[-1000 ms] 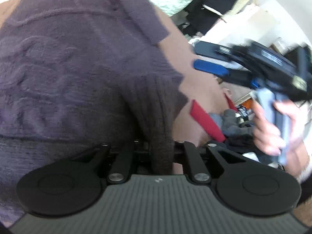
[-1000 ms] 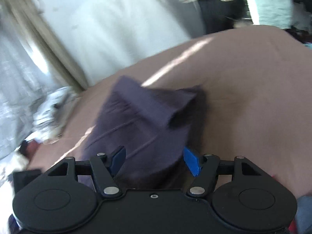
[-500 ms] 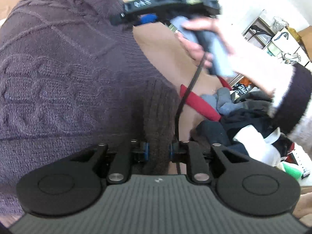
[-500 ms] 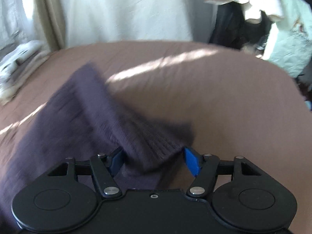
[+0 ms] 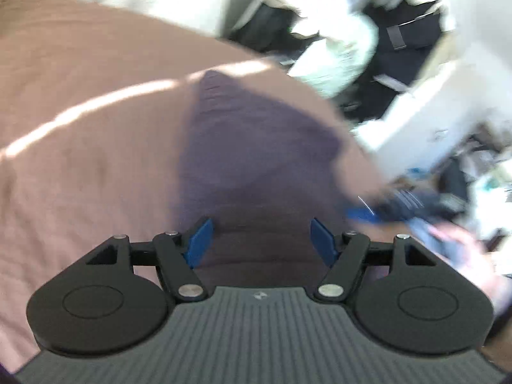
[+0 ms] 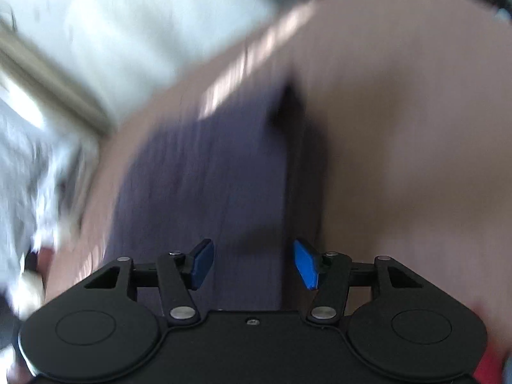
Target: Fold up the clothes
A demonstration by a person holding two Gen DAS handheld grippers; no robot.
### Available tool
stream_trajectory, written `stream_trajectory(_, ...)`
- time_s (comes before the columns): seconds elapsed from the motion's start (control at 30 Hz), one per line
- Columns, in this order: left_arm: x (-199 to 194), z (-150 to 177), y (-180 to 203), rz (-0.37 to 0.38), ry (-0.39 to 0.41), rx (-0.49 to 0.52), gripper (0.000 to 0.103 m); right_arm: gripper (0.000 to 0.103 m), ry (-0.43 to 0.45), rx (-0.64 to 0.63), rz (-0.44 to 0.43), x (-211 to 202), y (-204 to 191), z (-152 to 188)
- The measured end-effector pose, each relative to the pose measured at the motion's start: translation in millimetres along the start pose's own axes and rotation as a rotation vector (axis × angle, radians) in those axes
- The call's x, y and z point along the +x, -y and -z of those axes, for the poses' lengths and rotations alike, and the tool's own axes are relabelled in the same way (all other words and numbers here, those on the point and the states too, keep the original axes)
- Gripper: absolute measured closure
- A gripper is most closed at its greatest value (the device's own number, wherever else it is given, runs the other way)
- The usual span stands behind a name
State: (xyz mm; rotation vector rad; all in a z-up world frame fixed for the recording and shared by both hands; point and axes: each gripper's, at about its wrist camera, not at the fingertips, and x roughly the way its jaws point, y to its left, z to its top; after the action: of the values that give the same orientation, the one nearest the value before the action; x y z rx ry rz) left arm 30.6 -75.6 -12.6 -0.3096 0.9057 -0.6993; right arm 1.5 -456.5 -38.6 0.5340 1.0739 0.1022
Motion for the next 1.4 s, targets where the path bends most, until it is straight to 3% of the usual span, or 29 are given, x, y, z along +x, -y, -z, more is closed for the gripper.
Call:
stream_trajectory(0.03,4,2,-5,-0.042,-0.014,-0.004,0.036,0.036,-0.060,-0.024,0.047,2,-7,19)
stream_trajectory(0.1,3,1,-15,-0.088,-0.035,-0.012,0.036,0.034,-0.064,-0.051,0.075,-6,-14,57)
stream_trajectory(0.27,-5,-3,-22,-0.075,-0.026,-0.040,0.035,0.034,-0.097,0.043,-0.020,-27,-3,93)
stream_trajectory(0.4,-8,-12,-30,0.006,0.001,-0.048,0.033,0.034,0.016,0.055,-0.061,-45,-4,76)
stream_trajectory(0.53,7,-16,-49,0.114,0.023,-0.139,0.033,0.015,0.096,0.284,-0.118,-40,14,47)
stream_trajectory(0.6,17,-14,-58,0.158,0.007,-0.177,0.033,0.016,0.084,0.363,-0.144,-24,24,39)
stream_trajectory(0.7,33,-10,-72,0.211,-0.027,-0.231,0.030,0.016,0.086,0.299,-0.096,-2,27,31)
stream_trajectory(0.8,54,-3,-88,0.266,-0.083,-0.330,0.022,0.015,0.095,0.205,-0.152,21,35,22)
stream_trajectory(0.9,76,-2,-89,0.270,-0.109,-0.354,0.014,0.014,0.135,0.170,-0.253,32,47,20)
stream_trajectory(0.97,84,-8,-75,0.228,-0.119,-0.262,0.016,0.020,0.153,0.157,-0.289,39,48,15)
stream_trajectory(1.0,87,-12,-67,0.201,-0.124,-0.204,0.031,0.029,0.155,0.141,-0.302,41,44,11)
stream_trajectory(1.03,91,-16,-58,0.175,-0.128,-0.147,0.039,0.046,0.157,0.124,-0.314,43,40,7)
stream_trajectory(1.1,90,-19,-50,0.152,-0.113,-0.114,0.054,0.058,0.177,0.063,-0.284,38,27,0)
stream_trajectory(1.13,85,-21,-47,0.150,-0.094,-0.112,0.056,0.062,0.198,0.000,-0.253,32,17,-2)
stream_trajectory(1.2,74,-26,-35,0.128,-0.055,-0.073,0.059,0.064,0.243,-0.122,-0.198,17,-4,-4)
stream_trajectory(1.3,52,-37,-10,0.071,0.017,0.031,0.060,0.065,0.307,-0.212,-0.201,-4,-32,-10)
stream_trajectory(1.4,25,-45,-3,0.060,0.081,0.040,0.060,0.066,0.360,-0.277,-0.197,-20,-60,-15)
